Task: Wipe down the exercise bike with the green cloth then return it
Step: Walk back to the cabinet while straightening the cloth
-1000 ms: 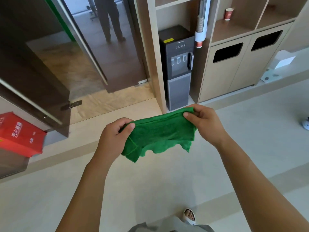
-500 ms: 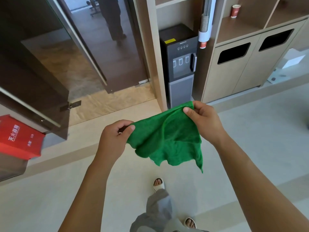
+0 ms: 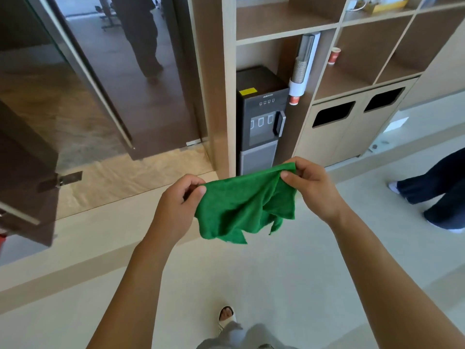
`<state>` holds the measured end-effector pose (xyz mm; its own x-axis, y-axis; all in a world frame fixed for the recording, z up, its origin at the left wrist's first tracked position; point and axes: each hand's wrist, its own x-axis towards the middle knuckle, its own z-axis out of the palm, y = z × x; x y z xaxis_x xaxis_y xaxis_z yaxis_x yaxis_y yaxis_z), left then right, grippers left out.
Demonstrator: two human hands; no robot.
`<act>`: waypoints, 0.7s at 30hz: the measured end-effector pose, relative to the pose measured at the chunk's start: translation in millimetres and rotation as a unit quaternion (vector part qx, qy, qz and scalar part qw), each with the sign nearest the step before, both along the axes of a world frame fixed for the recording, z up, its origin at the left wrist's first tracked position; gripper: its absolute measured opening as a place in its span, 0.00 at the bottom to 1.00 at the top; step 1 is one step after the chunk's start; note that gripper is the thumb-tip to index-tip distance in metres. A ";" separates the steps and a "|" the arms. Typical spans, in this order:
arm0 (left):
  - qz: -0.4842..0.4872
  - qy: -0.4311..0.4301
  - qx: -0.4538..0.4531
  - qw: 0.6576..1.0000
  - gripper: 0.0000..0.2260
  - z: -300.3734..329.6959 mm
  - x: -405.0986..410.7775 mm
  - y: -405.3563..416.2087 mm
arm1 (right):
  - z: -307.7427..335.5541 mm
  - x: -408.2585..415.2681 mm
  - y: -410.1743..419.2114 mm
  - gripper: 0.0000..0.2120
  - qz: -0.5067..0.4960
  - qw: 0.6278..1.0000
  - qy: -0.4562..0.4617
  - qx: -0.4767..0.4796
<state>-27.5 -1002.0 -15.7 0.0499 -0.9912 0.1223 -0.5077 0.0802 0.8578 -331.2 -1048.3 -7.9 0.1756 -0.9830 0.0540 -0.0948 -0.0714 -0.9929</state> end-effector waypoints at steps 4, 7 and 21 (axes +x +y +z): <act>-0.039 -0.008 -0.047 0.998 0.08 8.9 14.5 -36.5 | 1.8 15.4 -21.9 0.08 -0.028 1.000 0.009 0.011; -0.046 -0.010 -0.057 0.997 0.08 10.0 23.4 -56.4 | 0.0 25.5 -35.7 0.09 -0.059 0.998 0.022 0.013; -0.011 -0.027 -0.046 0.999 0.08 0.8 40.5 -106.4 | -8.4 33.3 -101.7 0.10 -0.079 0.997 0.008 -0.022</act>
<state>13.0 -1108.4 -14.9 0.0194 -0.9765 0.2145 -0.5510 0.1686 0.8173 -297.9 -1150.0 -16.2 0.0202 -0.9951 0.0970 -0.1238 -0.0988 -0.9874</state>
